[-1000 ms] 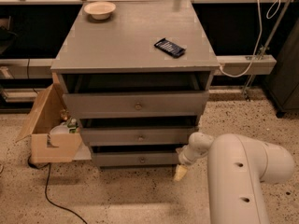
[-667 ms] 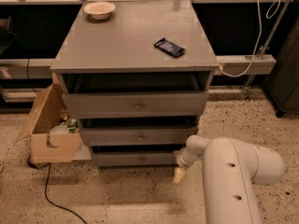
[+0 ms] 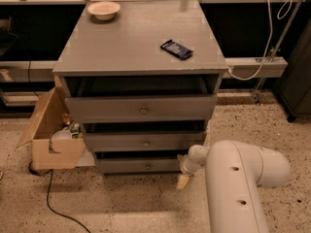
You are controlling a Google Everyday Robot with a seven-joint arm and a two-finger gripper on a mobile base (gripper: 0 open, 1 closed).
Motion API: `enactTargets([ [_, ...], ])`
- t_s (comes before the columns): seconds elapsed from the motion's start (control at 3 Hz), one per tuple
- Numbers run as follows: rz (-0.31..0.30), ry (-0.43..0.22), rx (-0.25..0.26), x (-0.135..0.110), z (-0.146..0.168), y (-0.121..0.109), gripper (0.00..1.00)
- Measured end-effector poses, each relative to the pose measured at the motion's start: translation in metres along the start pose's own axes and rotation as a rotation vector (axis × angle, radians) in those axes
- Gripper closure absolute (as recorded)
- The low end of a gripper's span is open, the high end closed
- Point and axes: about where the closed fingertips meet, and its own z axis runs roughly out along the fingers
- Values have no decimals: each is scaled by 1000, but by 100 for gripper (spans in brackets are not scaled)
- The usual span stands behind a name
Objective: Open bottom drawer
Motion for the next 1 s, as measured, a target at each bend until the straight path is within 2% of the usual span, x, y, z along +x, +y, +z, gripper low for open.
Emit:
enactTargets([
  [0.33,-25,5,36,-4,8,-8,0],
  [0.67,-37,10,49,-6,21,-18,0],
  [1.0,-43,31,39,-9,42,-31,2],
])
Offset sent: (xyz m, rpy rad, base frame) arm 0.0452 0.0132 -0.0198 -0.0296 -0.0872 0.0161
